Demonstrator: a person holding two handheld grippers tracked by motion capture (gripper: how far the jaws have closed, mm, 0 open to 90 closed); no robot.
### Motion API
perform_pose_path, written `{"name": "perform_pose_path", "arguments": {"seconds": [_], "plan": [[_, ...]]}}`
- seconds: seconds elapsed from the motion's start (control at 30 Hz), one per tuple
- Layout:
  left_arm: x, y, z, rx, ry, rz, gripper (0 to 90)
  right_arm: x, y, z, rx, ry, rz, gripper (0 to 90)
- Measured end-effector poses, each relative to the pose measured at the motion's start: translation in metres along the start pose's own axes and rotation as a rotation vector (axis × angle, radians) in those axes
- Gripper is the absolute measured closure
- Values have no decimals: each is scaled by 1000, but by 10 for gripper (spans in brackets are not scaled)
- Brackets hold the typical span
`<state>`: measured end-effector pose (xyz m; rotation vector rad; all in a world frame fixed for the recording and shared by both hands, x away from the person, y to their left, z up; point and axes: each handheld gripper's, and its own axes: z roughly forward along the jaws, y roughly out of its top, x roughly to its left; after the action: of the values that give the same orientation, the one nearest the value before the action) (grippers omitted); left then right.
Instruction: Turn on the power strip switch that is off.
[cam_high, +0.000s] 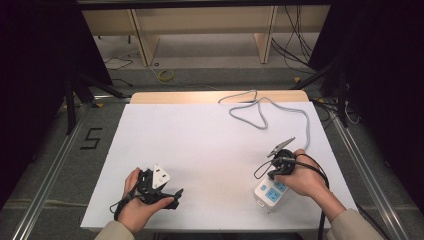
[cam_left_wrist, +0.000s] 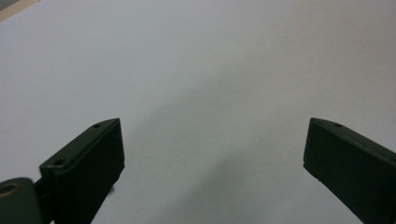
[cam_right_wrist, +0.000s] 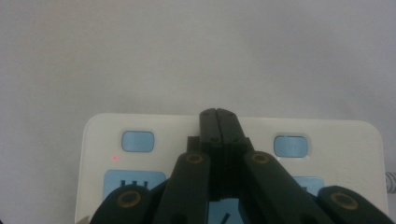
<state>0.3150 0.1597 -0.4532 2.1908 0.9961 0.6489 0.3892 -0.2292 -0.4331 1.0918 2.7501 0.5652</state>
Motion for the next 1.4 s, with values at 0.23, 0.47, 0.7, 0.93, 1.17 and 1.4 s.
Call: {"name": "perform_pose_path", "arguments": {"seconds": [0.23, 0.47, 0.7, 0.93, 1.17, 1.4], "plan": [[0, 0, -1, -1, 0, 2, 48, 10, 5, 3, 13, -33, -45, 900], [1, 0, 0, -3, -2, 1, 48, 6, 5, 2, 13, -2, -18, 900], [0, 0, 0, 1, -2, 6, 49, 5, 5, 1, 7, 4, -11, 900], [0, 0, 0, -4, -2, 1, 49, 4, 5, -1, 6, -22, -18, 900], [0, 0, 0, -6, -1, -2, 49, 4, 4, 0, 12, -22, -17, 900], [0, 0, -1, -3, -2, 1, 49, 3, 4, 1, 13, -20, -10, 900]]}}
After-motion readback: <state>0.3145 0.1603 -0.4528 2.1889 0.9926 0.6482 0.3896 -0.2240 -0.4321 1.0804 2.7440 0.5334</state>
